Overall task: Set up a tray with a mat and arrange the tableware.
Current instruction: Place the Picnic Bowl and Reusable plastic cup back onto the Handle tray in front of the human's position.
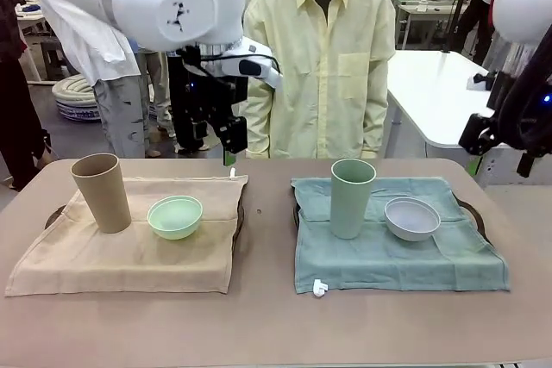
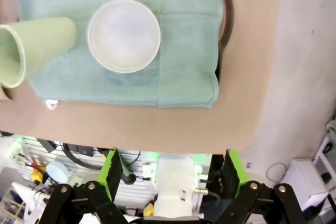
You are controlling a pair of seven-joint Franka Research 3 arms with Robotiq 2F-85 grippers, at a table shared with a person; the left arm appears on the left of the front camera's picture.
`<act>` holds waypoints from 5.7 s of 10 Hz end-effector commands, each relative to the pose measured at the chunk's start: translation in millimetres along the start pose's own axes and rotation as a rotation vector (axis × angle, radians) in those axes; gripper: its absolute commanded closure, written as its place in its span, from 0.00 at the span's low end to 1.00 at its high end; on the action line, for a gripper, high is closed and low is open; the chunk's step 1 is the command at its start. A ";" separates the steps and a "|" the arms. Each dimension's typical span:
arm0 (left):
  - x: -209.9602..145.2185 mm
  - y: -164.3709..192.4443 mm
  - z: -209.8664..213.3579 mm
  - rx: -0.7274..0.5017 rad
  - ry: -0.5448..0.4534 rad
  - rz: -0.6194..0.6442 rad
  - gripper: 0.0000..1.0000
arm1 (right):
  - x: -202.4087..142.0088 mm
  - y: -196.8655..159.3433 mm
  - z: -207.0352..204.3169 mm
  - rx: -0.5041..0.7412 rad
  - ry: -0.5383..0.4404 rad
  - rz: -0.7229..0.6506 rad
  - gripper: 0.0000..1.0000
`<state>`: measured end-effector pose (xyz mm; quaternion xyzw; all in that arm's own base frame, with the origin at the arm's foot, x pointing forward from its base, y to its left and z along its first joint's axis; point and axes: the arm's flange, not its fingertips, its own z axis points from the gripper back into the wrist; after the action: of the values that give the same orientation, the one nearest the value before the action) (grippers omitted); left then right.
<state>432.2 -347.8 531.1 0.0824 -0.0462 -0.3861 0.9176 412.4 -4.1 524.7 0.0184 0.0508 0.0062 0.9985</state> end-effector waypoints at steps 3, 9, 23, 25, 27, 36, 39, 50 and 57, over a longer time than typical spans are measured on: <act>-24.1 28.7 45.3 -0.112 -0.023 0.183 0.00 | -24.5 24.6 61.2 -0.042 -0.016 -0.019 0.00; -18.4 32.7 51.4 -0.093 -0.018 0.187 0.00 | -29.6 23.4 68.1 -0.018 -0.035 -0.003 0.00; -69.5 121.2 29.2 -0.239 0.020 0.317 0.00 | -20.0 8.2 60.9 0.042 -0.030 -0.045 0.00; -113.8 177.2 37.9 -0.319 -0.031 0.371 0.00 | -20.6 -14.8 65.1 0.141 -0.028 -0.034 0.00; -160.1 216.5 46.3 -0.443 -0.111 0.408 0.00 | -17.7 -48.3 66.5 0.346 0.011 -0.020 0.00; -345.7 331.7 -16.5 -0.978 -0.465 0.758 0.00 | -26.6 -160.7 19.7 0.712 -0.011 -0.239 0.00; -372.3 349.0 -20.1 -1.013 -0.512 0.787 0.00 | -32.2 -173.3 3.7 0.833 0.021 -0.255 0.00; -417.6 357.7 -61.1 -1.112 -0.506 0.892 0.00 | -48.6 -240.6 4.5 0.866 -0.033 -0.357 0.00; -429.9 371.2 -116.4 -1.246 -0.571 0.692 0.00 | -34.6 -269.4 -58.1 1.120 -0.103 -0.110 0.00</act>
<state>404.5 213.3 482.7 -0.5489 -0.0707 -0.0186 0.8327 372.0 -260.0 473.9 0.5172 -0.0103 -0.0808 0.8520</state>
